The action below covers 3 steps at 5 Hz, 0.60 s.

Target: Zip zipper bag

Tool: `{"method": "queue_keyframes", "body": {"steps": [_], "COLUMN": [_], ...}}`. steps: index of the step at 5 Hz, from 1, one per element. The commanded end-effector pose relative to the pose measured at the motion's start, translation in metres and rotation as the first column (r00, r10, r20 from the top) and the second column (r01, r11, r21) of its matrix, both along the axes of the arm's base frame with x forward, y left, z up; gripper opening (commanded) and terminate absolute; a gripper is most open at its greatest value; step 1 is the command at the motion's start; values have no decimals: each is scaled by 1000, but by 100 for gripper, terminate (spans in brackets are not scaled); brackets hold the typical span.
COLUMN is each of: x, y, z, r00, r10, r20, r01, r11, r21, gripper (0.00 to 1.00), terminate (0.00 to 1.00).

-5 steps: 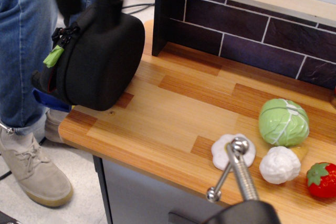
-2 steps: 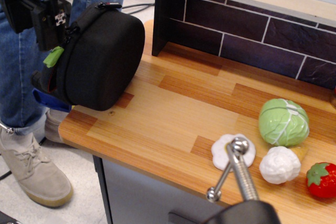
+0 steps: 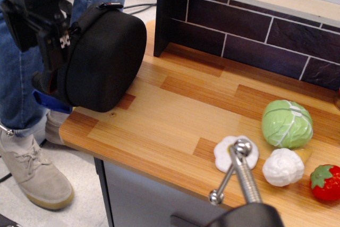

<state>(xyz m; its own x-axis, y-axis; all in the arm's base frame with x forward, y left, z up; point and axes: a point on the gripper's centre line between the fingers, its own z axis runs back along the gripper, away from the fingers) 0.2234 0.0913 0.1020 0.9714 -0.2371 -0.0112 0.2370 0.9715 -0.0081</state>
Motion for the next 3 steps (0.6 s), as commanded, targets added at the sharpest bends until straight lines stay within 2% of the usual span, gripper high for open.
{"method": "queue_keyframes", "body": {"steps": [1, 2, 3], "x": [8, 12, 12], "y": [-11, -15, -14], "z": [-2, 0, -3], "r00": [998, 997, 995], "r10": [13, 25, 38], "r20": [69, 79, 93], "r01": [-15, -27, -40], "r11": [1000, 1000, 999], "r21": [26, 15, 13], "gripper": [100, 100, 0], "terminate": [0, 0, 0]}}
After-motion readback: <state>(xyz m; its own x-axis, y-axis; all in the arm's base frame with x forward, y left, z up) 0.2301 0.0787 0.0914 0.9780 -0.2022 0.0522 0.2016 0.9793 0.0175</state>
